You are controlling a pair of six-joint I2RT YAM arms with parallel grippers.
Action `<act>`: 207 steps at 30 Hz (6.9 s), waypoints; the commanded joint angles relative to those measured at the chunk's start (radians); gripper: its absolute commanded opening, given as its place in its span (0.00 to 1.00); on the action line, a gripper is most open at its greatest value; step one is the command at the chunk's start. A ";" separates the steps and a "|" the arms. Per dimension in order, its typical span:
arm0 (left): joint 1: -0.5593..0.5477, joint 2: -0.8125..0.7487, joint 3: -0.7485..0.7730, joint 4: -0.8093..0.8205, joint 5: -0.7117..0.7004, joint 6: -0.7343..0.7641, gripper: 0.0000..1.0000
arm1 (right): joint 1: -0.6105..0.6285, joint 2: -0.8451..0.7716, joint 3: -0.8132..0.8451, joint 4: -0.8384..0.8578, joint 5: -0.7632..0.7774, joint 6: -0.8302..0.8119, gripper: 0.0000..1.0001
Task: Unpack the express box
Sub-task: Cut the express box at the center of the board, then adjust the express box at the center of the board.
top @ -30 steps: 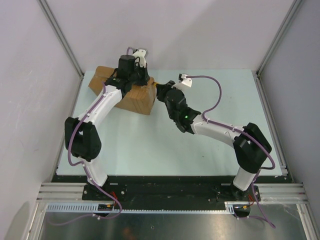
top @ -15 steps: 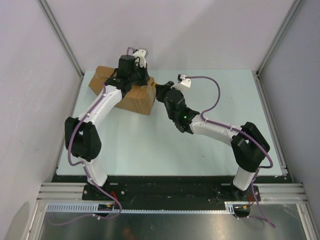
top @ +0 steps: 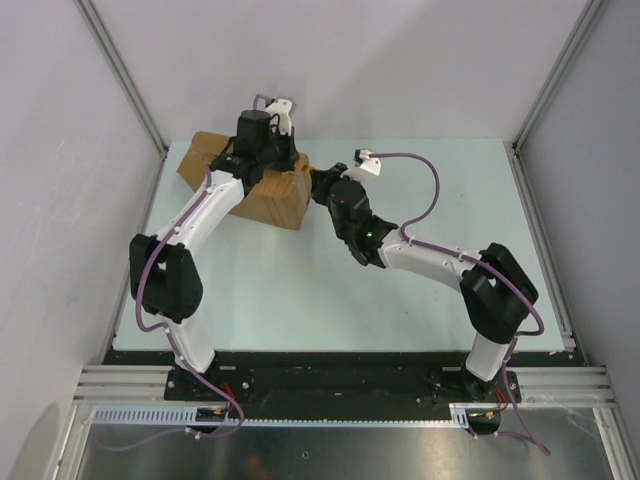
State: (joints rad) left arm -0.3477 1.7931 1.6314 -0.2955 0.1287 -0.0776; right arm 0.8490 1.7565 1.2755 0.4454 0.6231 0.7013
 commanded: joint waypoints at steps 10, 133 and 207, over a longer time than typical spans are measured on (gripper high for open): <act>-0.005 0.022 -0.035 -0.080 -0.064 0.013 0.11 | 0.021 0.046 0.008 -0.037 0.049 -0.028 0.00; -0.013 0.072 -0.042 -0.114 -0.097 -0.245 0.10 | 0.085 -0.140 0.081 -0.374 0.185 0.209 0.00; 0.510 0.259 -0.001 -0.008 0.652 -0.225 0.36 | 0.042 0.147 0.300 -0.283 -0.669 -0.628 0.00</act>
State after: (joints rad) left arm 0.1719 2.0876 1.6638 -0.2970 0.6582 -0.4030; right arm 0.8448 1.9686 1.5448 0.1688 -0.1188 0.1734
